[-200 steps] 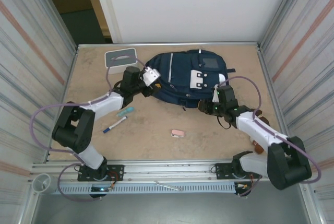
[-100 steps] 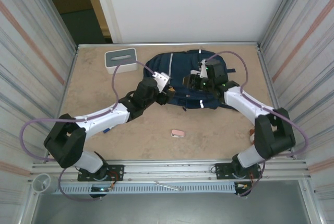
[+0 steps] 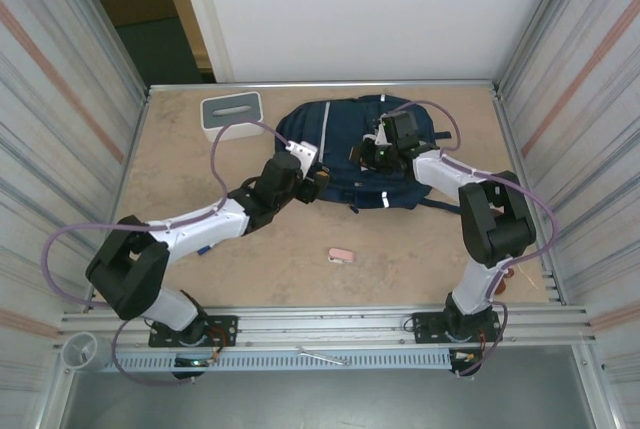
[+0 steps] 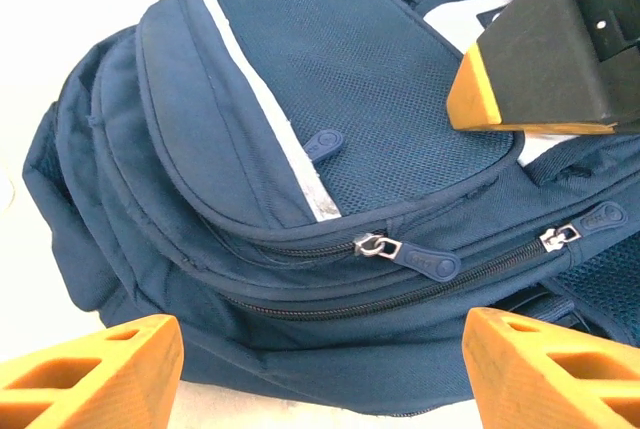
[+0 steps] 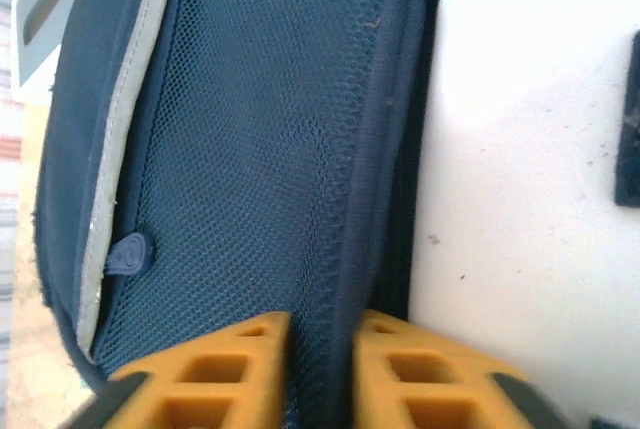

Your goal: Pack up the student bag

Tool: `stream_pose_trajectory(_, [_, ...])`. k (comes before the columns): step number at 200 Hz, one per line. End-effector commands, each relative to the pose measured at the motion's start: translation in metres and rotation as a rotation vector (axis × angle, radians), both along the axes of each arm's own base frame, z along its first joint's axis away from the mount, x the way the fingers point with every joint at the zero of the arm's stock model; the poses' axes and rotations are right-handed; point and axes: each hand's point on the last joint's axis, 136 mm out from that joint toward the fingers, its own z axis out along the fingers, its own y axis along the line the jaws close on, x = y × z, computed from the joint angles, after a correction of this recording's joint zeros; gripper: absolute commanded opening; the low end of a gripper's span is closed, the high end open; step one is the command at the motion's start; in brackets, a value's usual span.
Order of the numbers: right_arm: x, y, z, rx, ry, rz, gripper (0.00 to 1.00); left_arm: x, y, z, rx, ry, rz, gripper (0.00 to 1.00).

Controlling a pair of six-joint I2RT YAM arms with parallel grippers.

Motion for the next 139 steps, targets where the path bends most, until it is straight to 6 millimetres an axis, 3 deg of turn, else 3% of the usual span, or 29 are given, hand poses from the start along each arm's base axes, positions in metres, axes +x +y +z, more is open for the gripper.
stream_pose_trajectory(1, [0.005, 0.011, 0.021, 0.111, -0.031, 0.0, 0.02, -0.003, 0.001, -0.01, -0.006, 0.044, 0.024, 0.74])
stream_pose_trajectory(61, [-0.002, 0.018, 0.071, 0.264, -0.093, 0.009, 0.0, 0.003, -0.011, -0.008, 0.064, 0.019, 0.057, 0.77])
stream_pose_trajectory(104, [-0.004, 0.02, 0.078, 0.285, -0.096, 0.023, 0.0, 0.015, -0.028, -0.009, 0.115, -0.028, 0.084, 0.84])
stream_pose_trajectory(139, [-0.007, 0.02, 0.076, 0.288, -0.089, 0.033, 0.0, 0.031, -0.025, -0.018, 0.181, -0.063, 0.152, 0.85])
